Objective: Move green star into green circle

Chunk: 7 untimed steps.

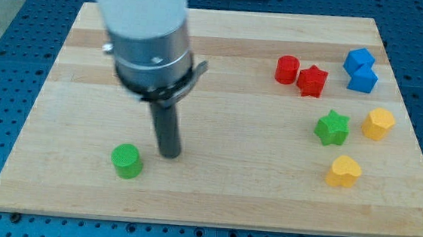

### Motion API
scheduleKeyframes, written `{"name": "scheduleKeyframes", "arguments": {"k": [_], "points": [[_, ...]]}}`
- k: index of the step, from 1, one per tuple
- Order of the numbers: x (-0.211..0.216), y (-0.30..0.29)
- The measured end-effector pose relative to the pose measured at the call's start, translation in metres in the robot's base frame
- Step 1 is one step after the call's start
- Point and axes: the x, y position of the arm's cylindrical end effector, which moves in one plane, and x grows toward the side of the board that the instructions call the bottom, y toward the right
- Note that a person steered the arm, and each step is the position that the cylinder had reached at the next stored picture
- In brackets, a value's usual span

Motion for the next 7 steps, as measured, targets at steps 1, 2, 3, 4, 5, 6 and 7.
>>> {"name": "scheduleKeyframes", "arguments": {"k": [1,2,3,4,5,6,7], "points": [[-0.051,0.036],[-0.075,0.088],[-0.082,0.154],[-0.085,0.223],[-0.085,0.275],[-0.079,0.283],[-0.063,0.271]]}}
